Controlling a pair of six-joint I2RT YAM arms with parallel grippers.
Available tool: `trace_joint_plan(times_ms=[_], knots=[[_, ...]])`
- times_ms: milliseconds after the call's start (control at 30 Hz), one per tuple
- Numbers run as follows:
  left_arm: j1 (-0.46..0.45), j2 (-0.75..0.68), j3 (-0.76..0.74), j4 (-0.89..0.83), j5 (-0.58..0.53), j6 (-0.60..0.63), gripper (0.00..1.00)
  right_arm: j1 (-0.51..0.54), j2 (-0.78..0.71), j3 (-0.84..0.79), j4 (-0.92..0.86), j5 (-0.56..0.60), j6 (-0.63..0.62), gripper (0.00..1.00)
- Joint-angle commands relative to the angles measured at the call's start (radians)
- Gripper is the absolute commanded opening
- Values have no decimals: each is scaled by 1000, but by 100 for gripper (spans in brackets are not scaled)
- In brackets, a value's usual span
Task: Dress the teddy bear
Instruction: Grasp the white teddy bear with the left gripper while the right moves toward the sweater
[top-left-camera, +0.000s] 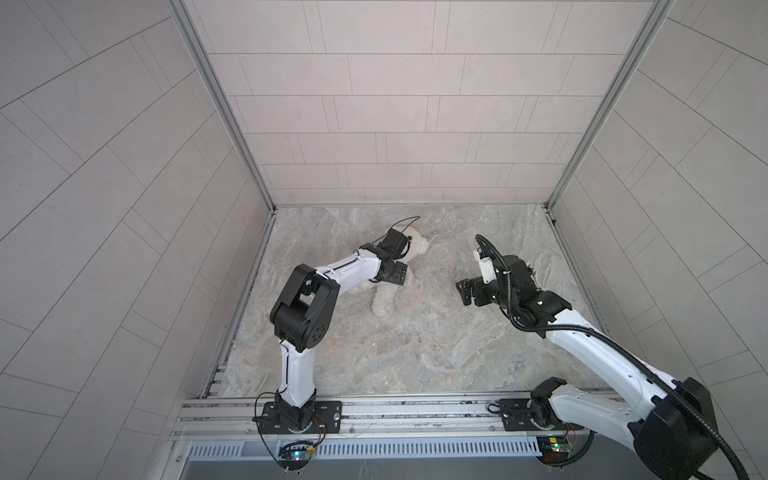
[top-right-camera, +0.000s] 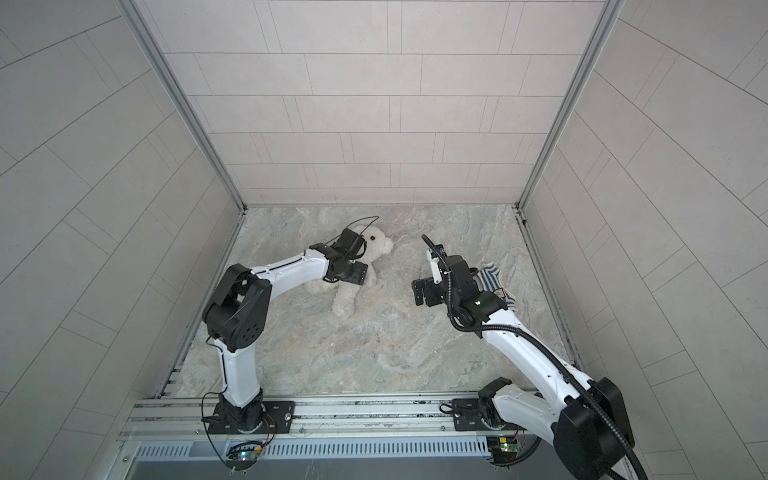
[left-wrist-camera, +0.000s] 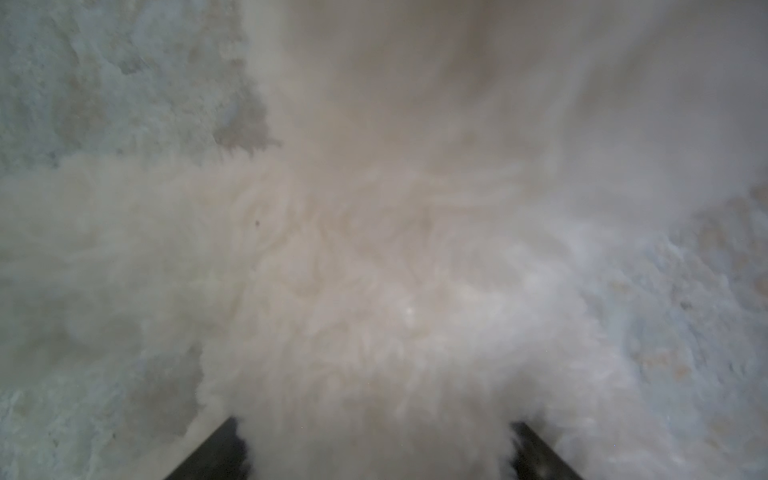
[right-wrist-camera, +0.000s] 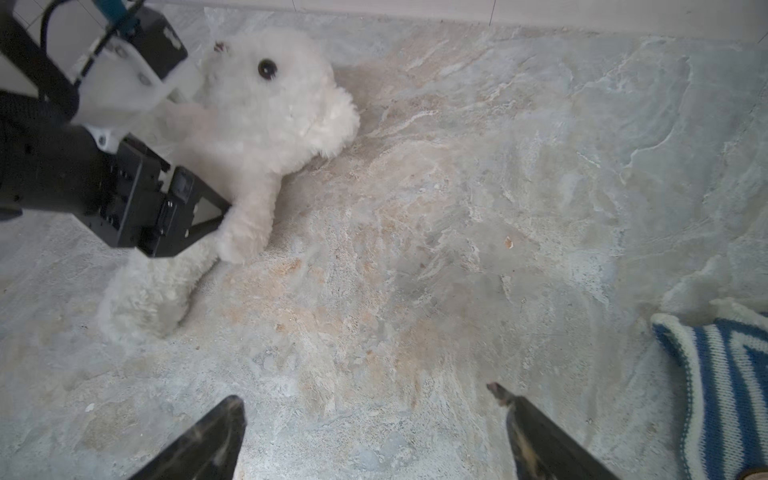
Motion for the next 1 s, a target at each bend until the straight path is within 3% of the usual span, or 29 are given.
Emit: trace_joint_plan(times_ms=[0,233,333,467,633,833,967], knots=[[-84,-83,-158,9,-28,-49,80,2,-56,-5,-81,2,15,100],[-306,-277,-409,62,-95,-147,78,3,-174,-52,-133,2,54,100],[-347,-329,-474,81,-78,-174,90,1,-185,-72,-124,-8,64,100],[-339,-435,-499,112,30,-124,100,1,-187,-77,-123,-17,76,100],[-331,-508,-400,33,130,-16,100,1,-199,-71,-129,10,75,100],[-260,-500,-352,31,108,-39,100,-19,-131,-9,-193,34,33,99],[-229,-399,-284,29,23,-53,99,-38,-79,50,-247,63,-3,100]])
